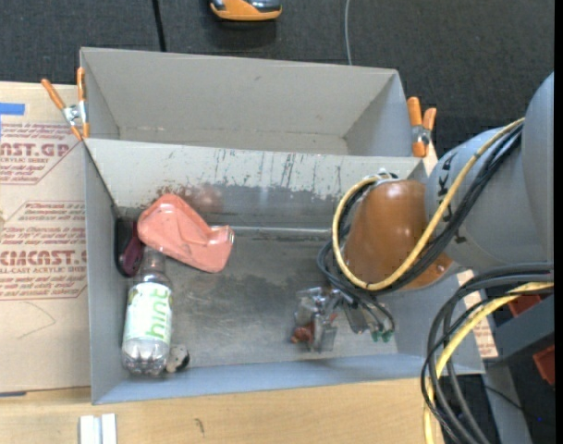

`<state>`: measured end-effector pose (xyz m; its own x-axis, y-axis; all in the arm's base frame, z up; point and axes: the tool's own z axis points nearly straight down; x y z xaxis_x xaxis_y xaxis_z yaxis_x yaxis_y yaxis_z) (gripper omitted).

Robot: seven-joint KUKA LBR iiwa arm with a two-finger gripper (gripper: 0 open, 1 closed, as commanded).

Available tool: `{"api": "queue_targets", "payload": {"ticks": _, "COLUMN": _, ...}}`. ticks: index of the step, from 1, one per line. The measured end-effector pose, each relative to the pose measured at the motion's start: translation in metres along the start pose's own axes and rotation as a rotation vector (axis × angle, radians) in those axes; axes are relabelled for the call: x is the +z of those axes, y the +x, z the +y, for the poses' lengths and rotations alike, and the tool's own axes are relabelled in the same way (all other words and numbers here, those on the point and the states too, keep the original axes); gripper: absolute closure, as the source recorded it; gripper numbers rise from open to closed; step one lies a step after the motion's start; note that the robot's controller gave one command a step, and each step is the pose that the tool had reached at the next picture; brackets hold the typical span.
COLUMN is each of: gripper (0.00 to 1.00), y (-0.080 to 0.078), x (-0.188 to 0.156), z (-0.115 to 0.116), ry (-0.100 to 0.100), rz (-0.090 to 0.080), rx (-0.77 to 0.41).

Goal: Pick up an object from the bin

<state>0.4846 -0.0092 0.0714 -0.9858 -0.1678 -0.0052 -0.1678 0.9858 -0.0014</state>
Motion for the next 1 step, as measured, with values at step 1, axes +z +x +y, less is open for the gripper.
{"api": "queue_targets", "payload": {"ticks": 1, "gripper": 1.0, "y": -0.003, "x": 0.0002, "z": 0.001, "ry": 0.001, "rz": 0.004, "rx": -0.016}}
